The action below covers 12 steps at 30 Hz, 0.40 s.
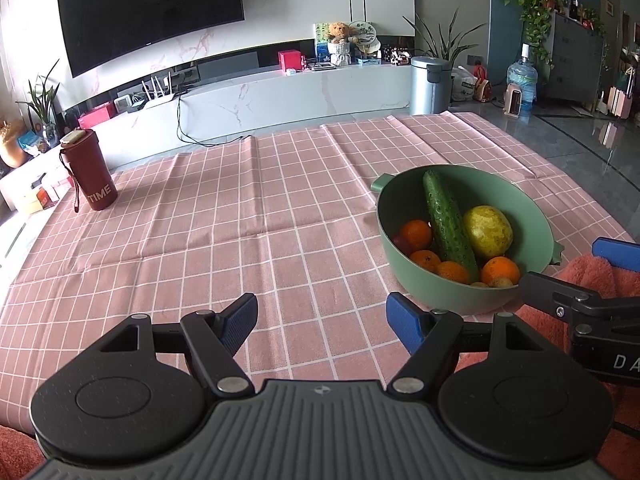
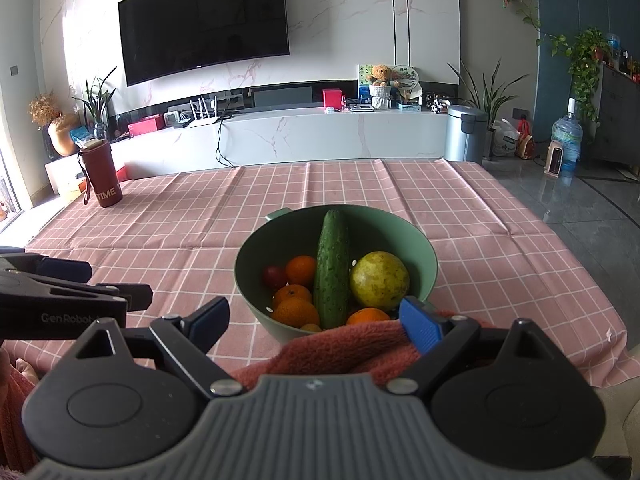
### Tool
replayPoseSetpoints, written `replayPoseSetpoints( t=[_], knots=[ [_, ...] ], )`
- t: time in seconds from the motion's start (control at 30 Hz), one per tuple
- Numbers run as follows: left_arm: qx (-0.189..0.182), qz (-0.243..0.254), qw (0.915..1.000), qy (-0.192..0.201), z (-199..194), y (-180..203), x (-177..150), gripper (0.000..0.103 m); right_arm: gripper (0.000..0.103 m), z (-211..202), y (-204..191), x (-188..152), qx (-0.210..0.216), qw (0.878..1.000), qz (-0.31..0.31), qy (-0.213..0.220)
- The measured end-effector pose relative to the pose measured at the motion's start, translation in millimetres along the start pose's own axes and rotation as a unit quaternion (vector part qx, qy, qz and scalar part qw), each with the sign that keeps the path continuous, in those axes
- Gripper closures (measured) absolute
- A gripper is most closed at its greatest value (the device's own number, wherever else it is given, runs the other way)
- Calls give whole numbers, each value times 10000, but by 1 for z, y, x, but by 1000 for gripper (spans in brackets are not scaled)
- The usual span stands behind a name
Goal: Organize fruits
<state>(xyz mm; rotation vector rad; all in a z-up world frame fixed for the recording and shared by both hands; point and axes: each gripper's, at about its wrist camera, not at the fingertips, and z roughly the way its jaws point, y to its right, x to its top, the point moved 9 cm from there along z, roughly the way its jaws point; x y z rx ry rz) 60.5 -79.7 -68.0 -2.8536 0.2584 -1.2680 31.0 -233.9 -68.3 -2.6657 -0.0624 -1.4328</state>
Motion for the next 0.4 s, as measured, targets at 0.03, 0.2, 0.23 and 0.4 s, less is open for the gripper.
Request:
replayPoseSetpoints(
  t=[0.03,0.2,0.23,0.4],
  knots=[
    [2,0,10000,1,0,0,0,17,15,0,0,0,1,10000,2,1],
    [7,22,10000,-4,-1,0,0,17,15,0,0,0,17,10000,14,7],
    [-9,25,10000,0,-1,1,0,17,15,0,0,0,17,10000,15,6],
    [-6,39,10000,21,-2,1,0,17,15,-1,0,0,20,10000,16,7]
  ],
)
